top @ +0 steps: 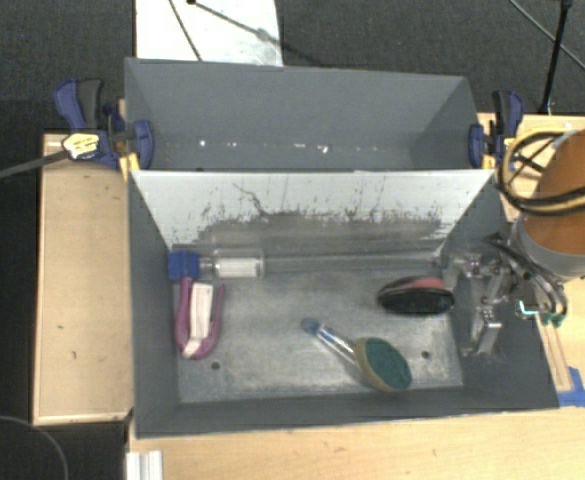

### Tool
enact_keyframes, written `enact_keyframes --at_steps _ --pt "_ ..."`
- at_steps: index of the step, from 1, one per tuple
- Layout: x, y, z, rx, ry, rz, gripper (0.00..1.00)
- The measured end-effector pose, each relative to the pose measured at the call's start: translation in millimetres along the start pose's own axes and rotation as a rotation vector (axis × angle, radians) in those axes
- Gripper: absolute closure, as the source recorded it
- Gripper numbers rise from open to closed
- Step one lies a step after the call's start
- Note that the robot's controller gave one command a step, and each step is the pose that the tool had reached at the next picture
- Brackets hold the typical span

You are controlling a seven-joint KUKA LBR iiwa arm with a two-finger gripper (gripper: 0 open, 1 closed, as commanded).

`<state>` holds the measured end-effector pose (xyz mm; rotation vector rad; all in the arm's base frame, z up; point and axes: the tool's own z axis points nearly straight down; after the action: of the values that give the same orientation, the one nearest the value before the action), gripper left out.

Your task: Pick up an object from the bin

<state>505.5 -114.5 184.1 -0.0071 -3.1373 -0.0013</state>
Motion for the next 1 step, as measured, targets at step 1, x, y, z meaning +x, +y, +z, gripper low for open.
enact_keyframes --at_steps 1 --pt "-53.6 1.6 82.1 0.001 -0.007 -0.012 0.0"
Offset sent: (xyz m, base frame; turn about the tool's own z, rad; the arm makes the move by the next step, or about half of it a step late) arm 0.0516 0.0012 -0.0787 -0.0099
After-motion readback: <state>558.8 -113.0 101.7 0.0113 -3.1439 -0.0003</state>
